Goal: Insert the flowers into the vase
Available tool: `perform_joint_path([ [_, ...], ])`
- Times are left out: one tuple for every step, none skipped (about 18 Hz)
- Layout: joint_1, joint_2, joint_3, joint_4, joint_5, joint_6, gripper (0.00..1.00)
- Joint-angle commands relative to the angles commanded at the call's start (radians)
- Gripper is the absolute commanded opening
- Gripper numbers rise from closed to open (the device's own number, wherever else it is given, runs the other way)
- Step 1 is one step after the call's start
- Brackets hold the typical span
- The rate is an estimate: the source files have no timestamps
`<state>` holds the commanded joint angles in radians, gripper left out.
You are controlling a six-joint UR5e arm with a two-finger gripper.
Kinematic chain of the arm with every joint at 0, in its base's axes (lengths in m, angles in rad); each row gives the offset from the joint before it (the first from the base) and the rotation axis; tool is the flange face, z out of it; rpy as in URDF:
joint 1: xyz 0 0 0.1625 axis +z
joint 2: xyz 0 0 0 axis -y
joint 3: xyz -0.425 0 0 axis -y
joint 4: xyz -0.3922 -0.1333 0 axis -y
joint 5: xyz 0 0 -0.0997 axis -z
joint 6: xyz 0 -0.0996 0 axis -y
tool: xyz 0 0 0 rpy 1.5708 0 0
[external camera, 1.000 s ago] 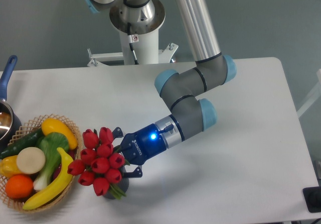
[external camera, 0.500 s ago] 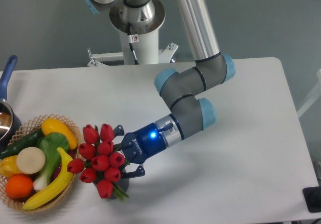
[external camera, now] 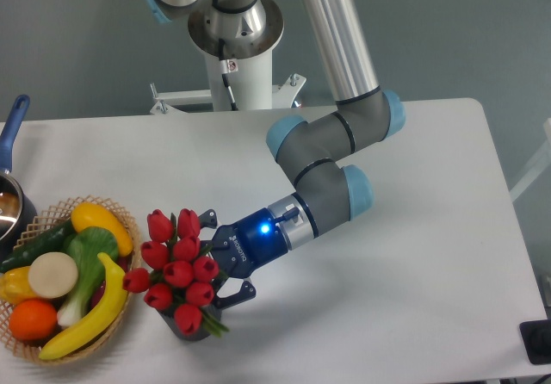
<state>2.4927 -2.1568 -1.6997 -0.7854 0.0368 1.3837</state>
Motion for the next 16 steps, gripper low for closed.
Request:
perform_joint_path([
  [0.002, 0.002, 0.000, 0.000, 0.000, 0.000, 0.99],
  [0.000, 0.002, 0.000, 0.000, 0.000, 0.000, 1.00],
  [0.000, 0.002, 0.000, 0.000, 0.000, 0.000, 1.00],
  [0.002, 0.003, -0.002, -0.002, 0.002, 0.000, 1.00],
  [0.006, 0.003, -0.003, 0.000, 0.002, 0.002, 1.00],
  [0.006, 0.006, -0.009, 0.002, 0.006, 0.002, 1.00],
  [0.006, 0.012, -0.012, 0.003, 0.027, 0.002, 1.00],
  [0.006, 0.021, -0.018, 0.002, 0.058, 0.006, 1.00],
  [0.006, 0.031, -0.021, 0.002, 0.081, 0.006, 1.00],
  [0.008, 0.035, -0.025, 0.002, 0.084, 0.005, 1.00],
  [0.012, 0.040, -0.029, 0.003, 0.084, 0.006, 1.00],
  [0.021, 0.052, -0.029, 0.005, 0.087, 0.005, 1.00],
  [0.026, 0.058, -0.031, 0.002, 0.092, 0.005, 1.00],
  [0.034, 0.067, -0.035, 0.003, 0.103, 0.006, 1.00],
  [0.038, 0.077, -0.038, 0.003, 0.121, 0.006, 1.00],
  [0.038, 0.084, -0.043, 0.003, 0.138, 0.008, 1.00],
])
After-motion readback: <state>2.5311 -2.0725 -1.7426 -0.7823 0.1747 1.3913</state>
